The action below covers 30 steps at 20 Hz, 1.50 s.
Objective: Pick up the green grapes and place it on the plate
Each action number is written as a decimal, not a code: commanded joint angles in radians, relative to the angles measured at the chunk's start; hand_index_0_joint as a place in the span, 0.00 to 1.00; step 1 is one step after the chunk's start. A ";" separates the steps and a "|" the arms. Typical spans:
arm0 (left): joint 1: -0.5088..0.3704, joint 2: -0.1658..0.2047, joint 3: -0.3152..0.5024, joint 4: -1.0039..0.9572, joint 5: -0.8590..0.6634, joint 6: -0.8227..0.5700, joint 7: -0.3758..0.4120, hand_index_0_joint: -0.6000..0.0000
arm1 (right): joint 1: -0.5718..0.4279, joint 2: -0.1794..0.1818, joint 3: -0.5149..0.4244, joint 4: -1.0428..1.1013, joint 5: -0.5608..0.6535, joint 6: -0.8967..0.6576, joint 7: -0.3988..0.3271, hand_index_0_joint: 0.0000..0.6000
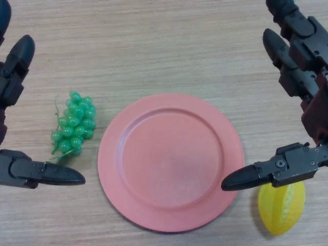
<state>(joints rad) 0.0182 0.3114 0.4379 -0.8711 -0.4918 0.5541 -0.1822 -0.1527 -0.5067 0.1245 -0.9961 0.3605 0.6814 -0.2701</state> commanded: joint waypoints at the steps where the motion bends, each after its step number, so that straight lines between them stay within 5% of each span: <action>1: -0.024 0.030 0.033 -0.040 -0.001 -0.124 -0.014 1.00 | -0.025 -0.037 -0.088 -0.051 0.003 -0.130 -0.030 0.00; 9: -0.042 0.042 0.032 -0.008 -0.034 -0.132 0.001 1.00 | -0.035 -0.032 -0.098 -0.051 0.001 -0.094 -0.012 0.00; 13: -0.095 0.096 0.046 0.103 0.029 -0.177 -0.004 1.00 | -0.019 -0.006 -0.104 -0.051 -0.019 -0.101 0.010 0.00; 20: -0.195 0.181 -0.030 0.577 0.469 -0.520 -0.012 1.00 | 0.004 -0.051 -0.135 -0.051 0.023 -0.136 -0.009 0.00; 23: -0.227 0.207 -0.064 0.718 0.553 -0.530 -0.009 1.00 | 0.009 -0.066 -0.146 -0.051 0.045 -0.140 -0.016 0.00; 30: -0.298 0.201 -0.219 0.951 0.892 -0.606 -0.008 1.00 | 0.058 -0.130 -0.190 -0.051 0.124 -0.181 -0.053 0.00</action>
<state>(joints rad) -0.2343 0.4630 0.1638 0.1222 0.3831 0.0687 -0.2237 -0.0769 -0.6017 0.0329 -0.9966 0.4847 0.6623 -0.2978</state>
